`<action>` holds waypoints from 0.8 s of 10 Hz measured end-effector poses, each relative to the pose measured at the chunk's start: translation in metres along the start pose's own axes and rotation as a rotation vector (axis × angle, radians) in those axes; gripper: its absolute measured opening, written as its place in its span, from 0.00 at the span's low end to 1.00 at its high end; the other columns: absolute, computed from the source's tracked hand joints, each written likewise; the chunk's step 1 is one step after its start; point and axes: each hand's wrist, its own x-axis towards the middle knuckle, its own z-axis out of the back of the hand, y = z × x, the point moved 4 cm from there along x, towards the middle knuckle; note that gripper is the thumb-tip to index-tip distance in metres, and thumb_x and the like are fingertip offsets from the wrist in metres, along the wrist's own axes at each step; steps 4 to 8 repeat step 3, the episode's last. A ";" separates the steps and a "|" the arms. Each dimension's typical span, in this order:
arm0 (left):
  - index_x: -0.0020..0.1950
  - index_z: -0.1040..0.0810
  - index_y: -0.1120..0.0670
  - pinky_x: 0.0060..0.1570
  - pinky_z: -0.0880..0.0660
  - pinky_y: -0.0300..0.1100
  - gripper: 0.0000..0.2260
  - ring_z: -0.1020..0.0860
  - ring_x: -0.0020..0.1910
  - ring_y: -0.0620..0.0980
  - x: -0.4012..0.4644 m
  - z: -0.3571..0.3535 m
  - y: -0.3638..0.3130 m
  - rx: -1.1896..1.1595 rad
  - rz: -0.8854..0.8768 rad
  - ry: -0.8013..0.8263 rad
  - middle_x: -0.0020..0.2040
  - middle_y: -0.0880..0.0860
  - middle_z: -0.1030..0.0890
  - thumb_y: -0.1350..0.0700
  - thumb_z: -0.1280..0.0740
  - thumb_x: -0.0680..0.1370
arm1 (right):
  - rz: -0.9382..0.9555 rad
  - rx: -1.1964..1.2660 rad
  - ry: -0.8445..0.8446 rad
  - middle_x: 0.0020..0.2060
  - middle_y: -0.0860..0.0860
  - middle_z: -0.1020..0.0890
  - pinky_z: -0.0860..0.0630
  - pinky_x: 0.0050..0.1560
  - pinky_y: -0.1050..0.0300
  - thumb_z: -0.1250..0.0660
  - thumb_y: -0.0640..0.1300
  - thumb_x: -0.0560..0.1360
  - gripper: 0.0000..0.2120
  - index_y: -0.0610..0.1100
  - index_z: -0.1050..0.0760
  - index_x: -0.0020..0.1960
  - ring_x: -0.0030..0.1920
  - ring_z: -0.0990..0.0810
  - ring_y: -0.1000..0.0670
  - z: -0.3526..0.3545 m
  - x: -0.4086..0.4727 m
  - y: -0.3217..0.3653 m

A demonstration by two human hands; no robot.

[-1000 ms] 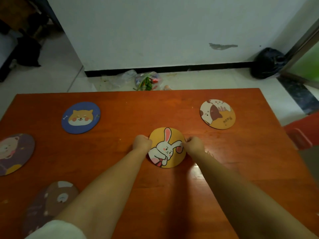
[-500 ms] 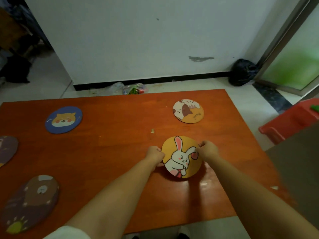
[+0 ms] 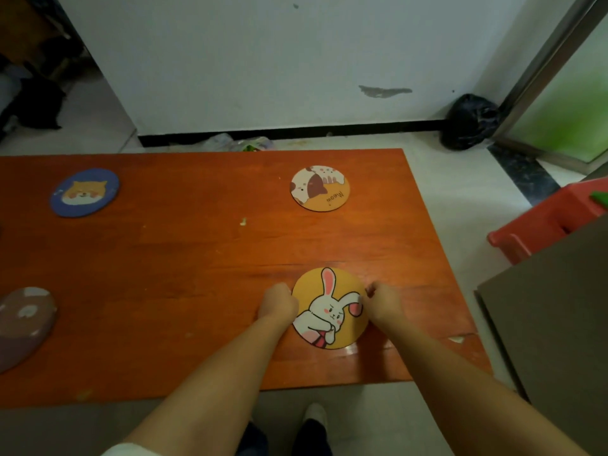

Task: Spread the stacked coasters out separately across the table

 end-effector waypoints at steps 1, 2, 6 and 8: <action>0.57 0.27 0.57 0.48 0.24 0.49 0.10 0.21 0.55 0.58 -0.004 0.000 0.003 0.080 -0.034 -0.068 0.56 0.57 0.21 0.55 0.35 0.77 | 0.038 -0.099 -0.023 0.52 0.41 0.21 0.23 0.46 0.44 0.36 0.46 0.77 0.08 0.42 0.29 0.51 0.45 0.23 0.40 -0.002 -0.003 -0.002; 0.52 0.28 0.56 0.48 0.24 0.49 0.09 0.22 0.50 0.57 -0.002 0.007 0.008 -0.001 -0.096 -0.046 0.49 0.56 0.22 0.54 0.33 0.76 | 0.026 0.002 -0.018 0.59 0.41 0.22 0.22 0.51 0.45 0.35 0.46 0.77 0.16 0.40 0.30 0.61 0.53 0.21 0.40 0.003 0.000 -0.001; 0.38 0.33 0.50 0.36 0.32 0.42 0.10 0.29 0.37 0.49 -0.014 0.013 0.032 -0.151 -0.178 0.050 0.36 0.49 0.28 0.55 0.33 0.76 | 0.021 0.298 -0.056 0.50 0.43 0.21 0.23 0.41 0.53 0.34 0.44 0.78 0.18 0.38 0.29 0.65 0.44 0.19 0.47 0.029 -0.003 0.003; 0.38 0.33 0.50 0.36 0.32 0.42 0.10 0.29 0.37 0.49 -0.014 0.013 0.032 -0.151 -0.178 0.050 0.36 0.49 0.28 0.55 0.33 0.76 | 0.021 0.298 -0.056 0.50 0.43 0.21 0.23 0.41 0.53 0.34 0.44 0.78 0.18 0.38 0.29 0.65 0.44 0.19 0.47 0.029 -0.003 0.003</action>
